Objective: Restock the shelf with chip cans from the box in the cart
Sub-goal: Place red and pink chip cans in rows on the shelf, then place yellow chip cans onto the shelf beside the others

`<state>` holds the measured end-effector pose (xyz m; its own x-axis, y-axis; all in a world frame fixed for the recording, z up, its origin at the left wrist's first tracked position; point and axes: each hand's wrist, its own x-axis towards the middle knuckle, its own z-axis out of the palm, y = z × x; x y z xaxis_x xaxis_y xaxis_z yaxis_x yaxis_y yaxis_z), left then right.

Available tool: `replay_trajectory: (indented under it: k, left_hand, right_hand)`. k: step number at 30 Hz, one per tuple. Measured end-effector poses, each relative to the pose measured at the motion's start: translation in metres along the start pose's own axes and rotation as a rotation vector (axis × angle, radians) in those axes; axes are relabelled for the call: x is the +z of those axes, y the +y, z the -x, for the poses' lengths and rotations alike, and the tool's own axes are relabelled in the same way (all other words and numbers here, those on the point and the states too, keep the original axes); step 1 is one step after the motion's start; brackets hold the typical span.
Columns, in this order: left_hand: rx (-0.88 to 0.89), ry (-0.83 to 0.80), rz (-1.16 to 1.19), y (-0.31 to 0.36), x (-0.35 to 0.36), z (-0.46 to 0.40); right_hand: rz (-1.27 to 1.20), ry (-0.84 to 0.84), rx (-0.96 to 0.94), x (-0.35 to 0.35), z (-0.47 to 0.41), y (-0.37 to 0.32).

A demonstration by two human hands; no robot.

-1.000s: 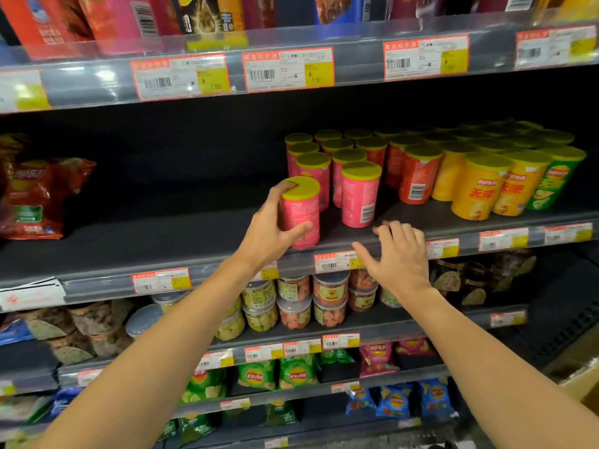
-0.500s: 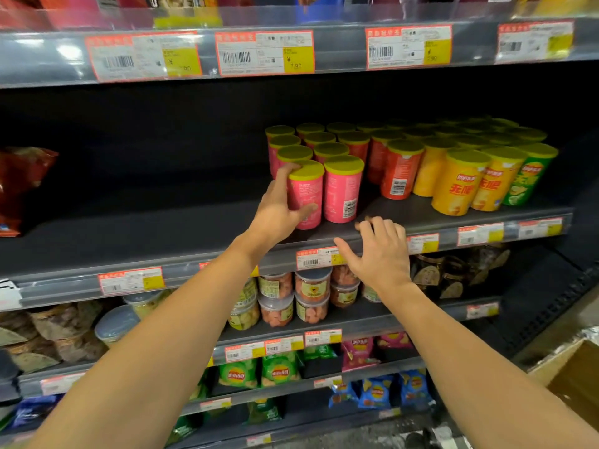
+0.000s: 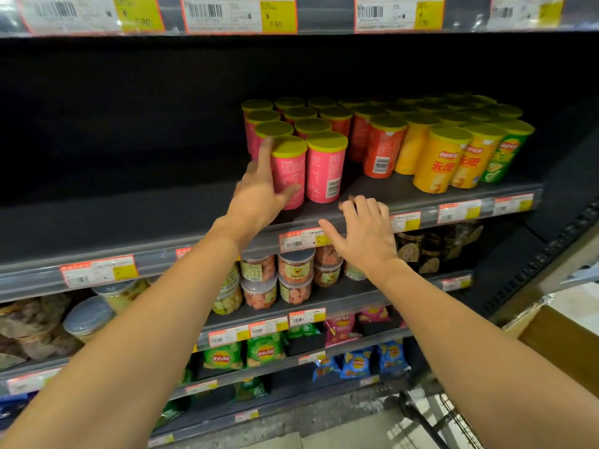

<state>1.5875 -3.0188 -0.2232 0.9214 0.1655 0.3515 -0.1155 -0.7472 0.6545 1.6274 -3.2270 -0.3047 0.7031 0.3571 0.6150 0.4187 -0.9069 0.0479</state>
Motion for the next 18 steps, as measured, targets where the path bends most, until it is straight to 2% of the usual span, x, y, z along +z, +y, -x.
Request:
replay_trajectory:
  k: [4, 6, 8, 10, 13, 18]
  left_hand:
    - [0.015, 0.131, -0.075, 0.013, -0.006, 0.021]
    - [0.161, 0.233, -0.242, 0.020, -0.004, 0.034]
    - [0.355, 0.253, -0.387, 0.031, 0.007, 0.049]
    - [0.582, 0.171, -0.512, 0.047, 0.029, 0.064]
    - [0.887, -0.043, -0.707, 0.075, 0.079, 0.087]
    - [0.874, -0.342, -0.817, 0.134, 0.163, 0.131]
  right_hand:
    - [-0.057, -0.081, -0.050, -0.005, -0.001, 0.006]
    - [-0.086, -0.158, -0.092, -0.012, 0.002, 0.011]
    - [-0.092, -0.247, -0.132, -0.020, 0.012, 0.016]
    - [-0.128, -0.272, -0.120, -0.025, 0.033, 0.026]
    - [-0.157, -0.275, -0.079, -0.029, 0.077, 0.053]
    - [-0.104, -0.421, 0.151, -0.052, 0.180, 0.118]
